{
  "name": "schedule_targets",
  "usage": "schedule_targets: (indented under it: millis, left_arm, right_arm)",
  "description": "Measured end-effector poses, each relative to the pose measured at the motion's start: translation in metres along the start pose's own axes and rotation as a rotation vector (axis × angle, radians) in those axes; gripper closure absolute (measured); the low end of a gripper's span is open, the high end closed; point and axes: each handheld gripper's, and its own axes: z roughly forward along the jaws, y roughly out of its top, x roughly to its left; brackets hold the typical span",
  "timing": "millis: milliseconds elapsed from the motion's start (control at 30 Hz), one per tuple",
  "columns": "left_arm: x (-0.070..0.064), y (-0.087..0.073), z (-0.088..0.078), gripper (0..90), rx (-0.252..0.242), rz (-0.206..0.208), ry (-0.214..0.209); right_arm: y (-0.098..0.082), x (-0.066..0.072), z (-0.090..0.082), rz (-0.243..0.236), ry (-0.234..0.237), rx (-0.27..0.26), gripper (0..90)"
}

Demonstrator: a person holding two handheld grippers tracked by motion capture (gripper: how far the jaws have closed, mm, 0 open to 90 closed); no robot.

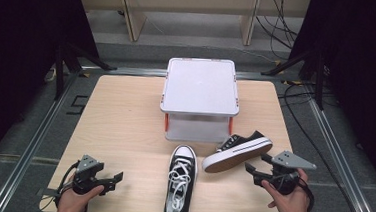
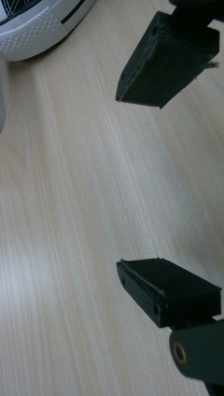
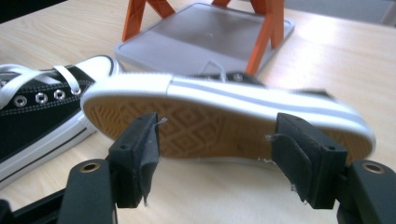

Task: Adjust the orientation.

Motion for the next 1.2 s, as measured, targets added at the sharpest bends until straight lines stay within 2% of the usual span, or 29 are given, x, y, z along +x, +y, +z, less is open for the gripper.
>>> schedule_targets:
  millis: [33,100,133,200,233,267,300,400,433,467,500,533,567,600,633,667,700,733,767,800,833,867,900,967,1033,1067,1133,1167,1200]
  left_arm:
    - [0.0,0.0,0.0,15.1,0.0,0.0,0.0]
    - [0.001,0.0,0.001,15.1,-0.008,-0.003,-0.011]
    - [0.001,0.0,0.001,15.1,-0.009,-0.003,-0.009]
    - [0.001,0.0,0.002,15.1,-0.004,0.001,-0.004]
    - [0.0,-0.001,0.003,15.1,-0.003,0.003,-0.008]
    - [0.0,-0.001,0.003,15.1,0.005,0.012,-0.006]
    - [-0.001,-0.001,0.003,15.1,0.009,0.007,-0.008]
    - [-0.001,-0.001,0.005,15.1,0.008,0.009,-0.013]
    - [-0.001,-0.001,0.005,15.1,0.005,0.003,-0.016]
    - [-0.001,-0.001,0.005,15.1,0.008,0.006,-0.015]
    - [0.0,-0.001,0.005,15.1,0.015,0.02,-0.007]
    - [-0.001,-0.001,0.005,15.1,0.013,0.012,-0.013]
    - [0.0,-0.002,0.005,15.1,0.018,0.02,-0.004]
    - [0.0,-0.002,0.006,15.1,0.015,0.012,-0.009]
    - [-0.001,-0.002,0.006,15.1,0.009,0.003,-0.018]
    - [0.0,-0.002,0.005,15.1,0.017,0.018,-0.006]
    - [0.0,-0.002,0.006,15.1,0.018,0.017,-0.008]
    - [0.0,-0.002,0.006,15.1,0.018,0.014,-0.012]
    - [-0.001,-0.002,0.006,15.1,0.01,0.007,-0.015]
    - [-0.001,-0.002,0.006,15.1,0.014,0.014,-0.012]
    - [-0.001,-0.002,0.006,15.1,0.014,0.014,-0.012]
    - [-0.001,-0.002,0.006,15.1,0.013,0.015,-0.014]
    - [-0.001,-0.002,0.005,15.1,0.011,0.015,-0.016]
    - [-0.003,-0.001,0.004,15.1,0.007,0.015,-0.02]
    - [-0.003,-0.001,0.004,15.1,0.012,0.026,-0.015]
    - [-0.003,-0.001,0.004,15.1,0.017,0.029,-0.01]
    - [-0.004,-0.001,0.004,15.1,0.009,0.026,-0.018]
    - [-0.004,-0.001,0.004,15.1,0.006,0.02,-0.024]
    - [-0.004,-0.001,0.004,15.1,0.009,0.031,-0.016]
  right_arm:
    - [0.0,0.0,0.0,0.0,0.0,0.0,32.9]
    - [0.015,0.0,0.007,0.005,0.01,0.03,31.8]
    - [0.019,-0.004,0.011,-0.018,0.011,0.029,31.7]
    - [0.026,-0.01,0.019,-0.008,0.039,0.005,31.8]
    - [0.029,-0.012,0.022,0.023,0.036,0.005,31.7]
    - [0.032,-0.016,0.025,0.032,0.033,0.008,31.4]
    - [0.035,-0.021,0.029,0.023,0.047,-0.004,31.4]
    - [0.043,-0.028,0.038,0.022,0.039,0.014,31.2]
    - [0.045,-0.029,0.039,0.008,0.034,0.016,31.1]
    - [0.048,-0.03,0.041,0.0,0.03,0.018,31.0]
    - [0.05,-0.031,0.043,0.004,0.029,0.042,30.9]
    - [0.05,-0.031,0.047,0.025,0.036,0.063,30.9]
    - [0.05,-0.033,0.052,0.021,0.047,0.079,30.9]
    - [0.05,-0.037,0.056,0.012,0.048,0.083,31.0]
    - [0.048,-0.037,0.061,0.049,0.07,0.097,31.1]
    - [0.046,-0.039,0.066,0.052,0.08,0.111,31.2]
    - [0.044,-0.042,0.069,0.026,0.081,0.118,31.8]
    - [0.041,-0.04,0.072,0.061,0.099,0.118,33.6]
    - [0.04,-0.043,0.072,0.063,0.126,0.105,36.0]
    - [0.039,-0.042,0.069,0.104,0.123,0.125,36.3]
    - [0.039,-0.042,0.069,0.104,0.123,0.125,36.3]
    - [0.039,-0.044,0.067,0.079,0.122,0.125,36.6]
    - [0.037,-0.041,0.059,0.112,0.133,0.145,36.6]
    - [0.032,-0.04,0.05,0.089,0.134,0.132,36.5]
    - [0.03,-0.039,0.044,0.074,0.136,0.145,36.5]
    - [0.026,-0.035,0.034,0.041,0.124,0.176,36.7]
    - [0.022,-0.03,0.025,0.02,0.126,0.217,36.8]
    - [0.02,-0.03,0.021,-0.017,0.112,0.222,37.7]
    - [0.017,-0.03,0.018,-0.019,0.107,0.231,42.2]
